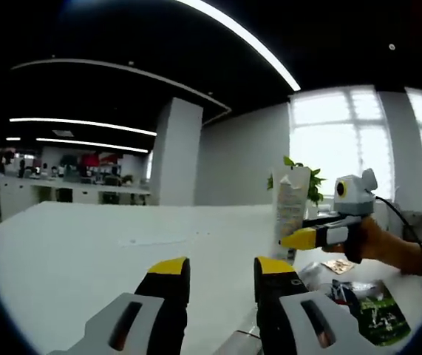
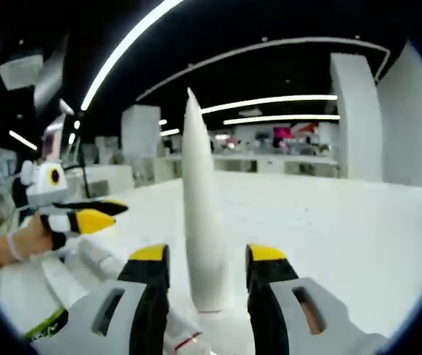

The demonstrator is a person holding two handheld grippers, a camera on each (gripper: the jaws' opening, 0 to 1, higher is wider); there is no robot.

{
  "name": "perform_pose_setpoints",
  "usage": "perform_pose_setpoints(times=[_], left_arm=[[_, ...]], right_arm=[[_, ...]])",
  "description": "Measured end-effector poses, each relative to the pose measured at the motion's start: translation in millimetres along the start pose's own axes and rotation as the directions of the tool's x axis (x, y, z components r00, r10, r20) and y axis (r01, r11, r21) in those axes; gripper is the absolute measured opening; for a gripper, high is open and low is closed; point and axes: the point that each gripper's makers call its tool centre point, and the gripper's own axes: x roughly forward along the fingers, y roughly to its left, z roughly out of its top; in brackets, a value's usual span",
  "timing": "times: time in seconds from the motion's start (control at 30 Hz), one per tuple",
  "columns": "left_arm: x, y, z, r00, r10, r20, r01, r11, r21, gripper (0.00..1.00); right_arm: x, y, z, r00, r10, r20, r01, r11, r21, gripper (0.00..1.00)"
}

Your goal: Arrange the skincare products in the storage area until every visible bottle or jar stands upright without overlapping.

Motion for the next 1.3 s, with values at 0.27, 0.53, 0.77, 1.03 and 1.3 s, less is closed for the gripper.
perform_pose_setpoints(times=[0.27,0.53,0.77,1.03,1.3], left_arm=[[0,1.0,-1.6,1.0,0.005,-0.005,-0.005,1.0,0.006,0.34],[-1,2.2,-0.9,1.0,0.01,-0.005,-0.01,1.0,0.008,0.34],[-1,4.7,-1.1,1.0,0.018,-0.01,-0.018,1.0,0.007,0.33],[-2,9.0,-1.9,0.999,0.036,-0.017,-0.036,0.999,0.012,0.32],[-2,11.4,-2.3,0.999,0.032,-0.018,-0.032,0.999,-0.024,0.32]], right_arm=[[3,-14,-14.0,0.999,-0.034,-0.033,0.034,0.999,-0.003,0.4],[2,-35,-15.4,0.994,-0.112,-0.015,0.112,0.994,0.008,0.38],[-5,-56,-22.1,0.973,-0.225,-0.044,0.227,0.973,0.042,0.44],[-5,-59,-34.4,0.964,-0.242,-0.11,0.249,0.967,0.056,0.5],[-6,-42,-39.0,0.972,-0.172,-0.163,0.191,0.975,0.114,0.34]])
